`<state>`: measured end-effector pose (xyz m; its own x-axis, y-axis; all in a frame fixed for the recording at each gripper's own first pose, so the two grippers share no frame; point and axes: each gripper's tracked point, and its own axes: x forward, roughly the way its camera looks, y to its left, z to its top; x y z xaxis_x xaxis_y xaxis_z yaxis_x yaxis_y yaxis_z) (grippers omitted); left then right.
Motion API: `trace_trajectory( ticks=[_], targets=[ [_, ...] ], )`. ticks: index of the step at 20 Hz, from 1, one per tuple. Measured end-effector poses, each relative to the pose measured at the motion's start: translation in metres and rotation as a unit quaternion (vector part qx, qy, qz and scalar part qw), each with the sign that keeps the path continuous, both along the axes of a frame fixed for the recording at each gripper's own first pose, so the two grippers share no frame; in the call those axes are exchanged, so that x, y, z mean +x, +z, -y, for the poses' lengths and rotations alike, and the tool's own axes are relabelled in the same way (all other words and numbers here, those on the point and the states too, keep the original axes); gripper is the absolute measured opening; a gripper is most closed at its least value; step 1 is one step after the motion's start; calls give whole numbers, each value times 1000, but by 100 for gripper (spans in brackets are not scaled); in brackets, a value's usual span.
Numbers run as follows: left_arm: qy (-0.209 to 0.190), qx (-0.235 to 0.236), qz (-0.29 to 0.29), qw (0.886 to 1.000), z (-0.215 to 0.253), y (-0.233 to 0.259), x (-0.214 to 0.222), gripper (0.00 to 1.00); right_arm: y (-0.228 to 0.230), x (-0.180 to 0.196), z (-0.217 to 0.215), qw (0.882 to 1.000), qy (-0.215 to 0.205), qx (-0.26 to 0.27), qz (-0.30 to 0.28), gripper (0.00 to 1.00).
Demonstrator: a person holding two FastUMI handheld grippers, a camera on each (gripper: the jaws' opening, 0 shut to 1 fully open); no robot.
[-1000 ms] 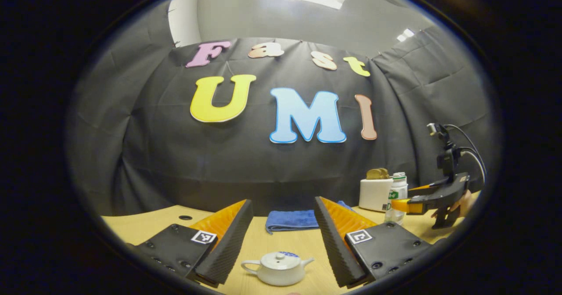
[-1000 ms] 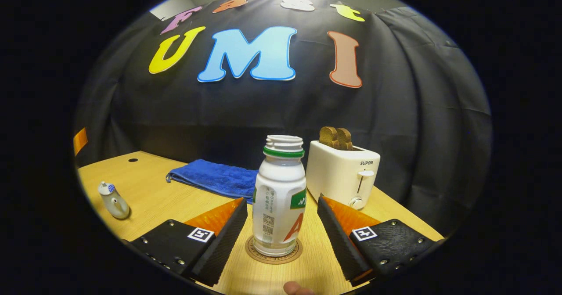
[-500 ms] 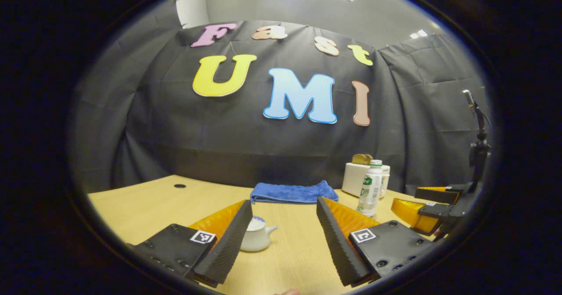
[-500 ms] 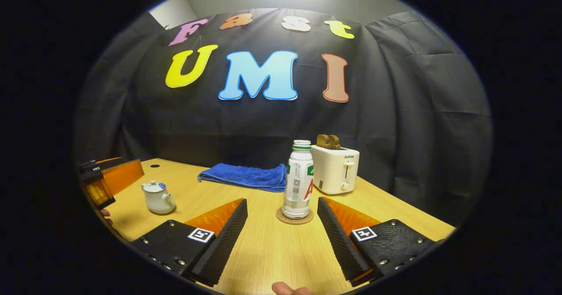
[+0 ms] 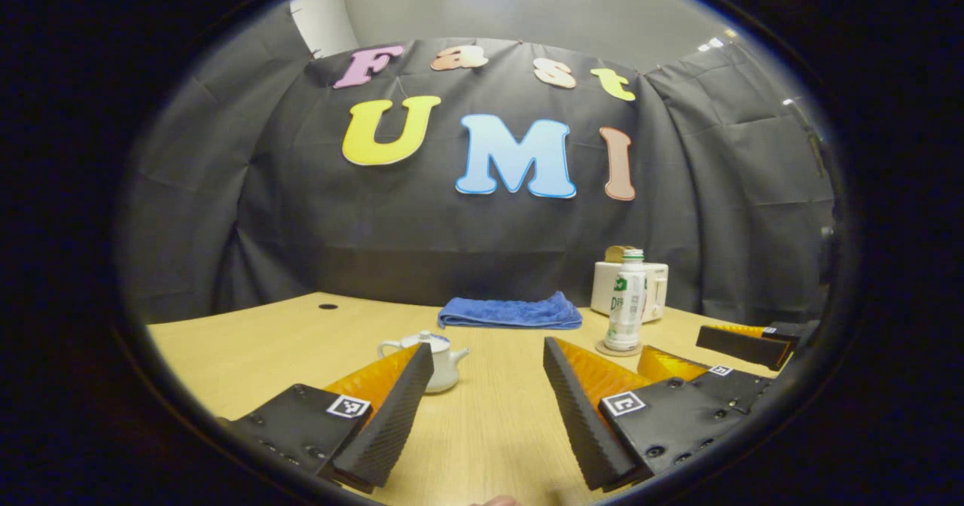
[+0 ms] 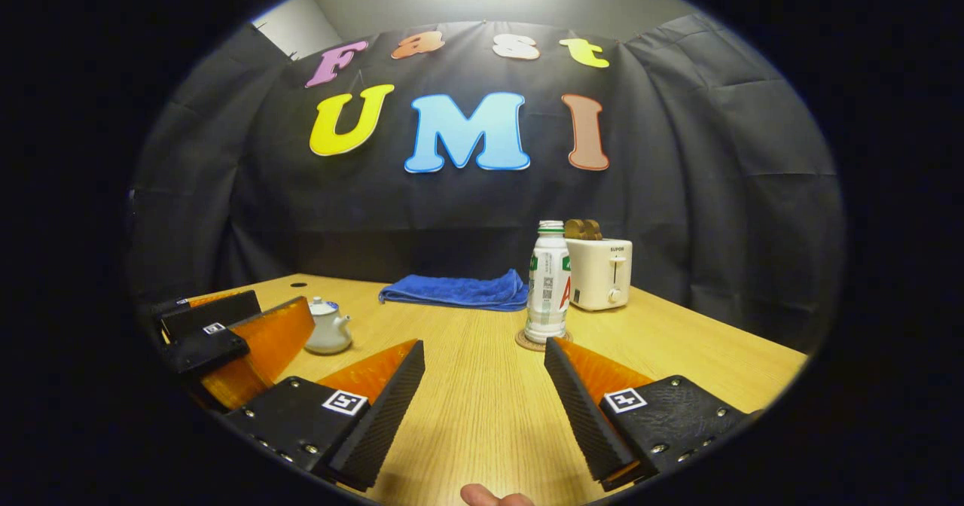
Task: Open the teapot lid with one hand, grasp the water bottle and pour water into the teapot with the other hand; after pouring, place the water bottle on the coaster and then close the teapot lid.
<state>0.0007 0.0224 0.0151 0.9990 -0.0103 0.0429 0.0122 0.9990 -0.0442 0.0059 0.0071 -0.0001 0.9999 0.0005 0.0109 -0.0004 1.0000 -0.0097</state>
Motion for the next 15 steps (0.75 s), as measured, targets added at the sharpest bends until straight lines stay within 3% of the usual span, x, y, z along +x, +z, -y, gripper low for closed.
trace_trajectory(
  ticks=[2,15],
  targets=[
    [6,27,-38,999,6,-19,4,99,-2,0,0,1000,-6,3,-2,98],
    [14,27,-29,999,8,-14,-7,99,-2,0,3,1000,-9,4,-1,98]
  ],
)
